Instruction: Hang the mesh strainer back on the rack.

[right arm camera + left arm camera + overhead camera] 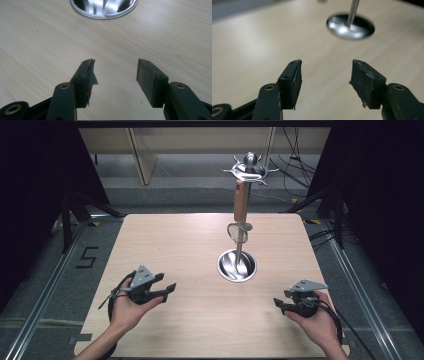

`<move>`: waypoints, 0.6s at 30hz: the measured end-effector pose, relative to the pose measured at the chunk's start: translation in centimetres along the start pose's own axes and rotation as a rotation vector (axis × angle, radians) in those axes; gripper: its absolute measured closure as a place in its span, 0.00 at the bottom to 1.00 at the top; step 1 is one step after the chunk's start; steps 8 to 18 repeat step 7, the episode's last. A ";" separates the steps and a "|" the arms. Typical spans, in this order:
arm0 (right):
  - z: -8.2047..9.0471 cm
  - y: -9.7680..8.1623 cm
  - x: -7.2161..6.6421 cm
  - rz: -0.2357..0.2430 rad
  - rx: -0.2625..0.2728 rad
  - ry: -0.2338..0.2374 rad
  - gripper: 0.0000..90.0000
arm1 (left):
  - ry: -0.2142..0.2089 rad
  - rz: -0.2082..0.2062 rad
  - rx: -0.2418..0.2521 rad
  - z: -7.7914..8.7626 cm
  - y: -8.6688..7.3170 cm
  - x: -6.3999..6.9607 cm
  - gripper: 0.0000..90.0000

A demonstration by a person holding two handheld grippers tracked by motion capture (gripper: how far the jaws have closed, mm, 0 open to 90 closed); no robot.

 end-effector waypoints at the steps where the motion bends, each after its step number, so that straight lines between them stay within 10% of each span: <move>1: 0.0 0.0 0.0 0.000 0.000 0.000 0.54 | -0.006 0.005 -0.028 0.2 -0.8 -0.4 0.46; 6: -0.2 0.0 0.0 0.020 0.002 0.004 0.54 | -0.022 0.092 -0.057 1.1 -2.1 -1.0 0.46; 18: -0.3 0.0 0.0 0.013 -0.011 0.005 0.54 | -0.022 0.094 -0.046 1.1 -1.9 -1.0 0.46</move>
Point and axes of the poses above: each handheld gripper's, and its own axes: z roughly backward along the jaws, y roughly out of its top, x roughly to its right, the point moved 3 cm from there along -z, roughly forward along the jaws, and after that the axes turned 7 degrees about -y, right-handed, at the moved point
